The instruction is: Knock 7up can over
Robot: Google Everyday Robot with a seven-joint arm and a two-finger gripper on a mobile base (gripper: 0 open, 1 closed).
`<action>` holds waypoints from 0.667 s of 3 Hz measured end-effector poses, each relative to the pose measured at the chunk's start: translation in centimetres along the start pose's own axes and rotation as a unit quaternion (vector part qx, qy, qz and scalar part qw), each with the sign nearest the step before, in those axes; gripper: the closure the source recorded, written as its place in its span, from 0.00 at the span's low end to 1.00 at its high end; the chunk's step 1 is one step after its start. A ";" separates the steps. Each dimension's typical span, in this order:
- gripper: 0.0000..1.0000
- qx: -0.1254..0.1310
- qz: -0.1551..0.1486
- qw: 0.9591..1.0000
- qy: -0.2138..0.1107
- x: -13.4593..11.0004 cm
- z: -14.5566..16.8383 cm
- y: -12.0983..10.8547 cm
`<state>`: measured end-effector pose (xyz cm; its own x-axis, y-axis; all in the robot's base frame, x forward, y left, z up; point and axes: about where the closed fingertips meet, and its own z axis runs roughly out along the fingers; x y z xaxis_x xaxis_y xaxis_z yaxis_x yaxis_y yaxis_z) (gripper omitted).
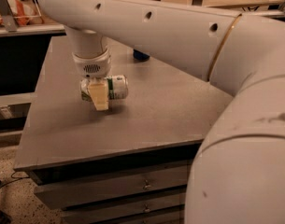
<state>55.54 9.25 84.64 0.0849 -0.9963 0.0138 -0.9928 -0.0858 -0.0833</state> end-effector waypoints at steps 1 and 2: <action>0.82 0.007 0.005 1.000 -0.001 0.2 0.1 -0.1; 0.59 0.012 0.010 1.000 -0.002 0.2 0.2 -0.3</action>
Offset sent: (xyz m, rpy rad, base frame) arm 0.0060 -0.0048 -0.0014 0.0074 -0.0286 -0.0318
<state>55.92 9.03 84.48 0.0653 -0.9978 0.0076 -0.9920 -0.0657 -0.1075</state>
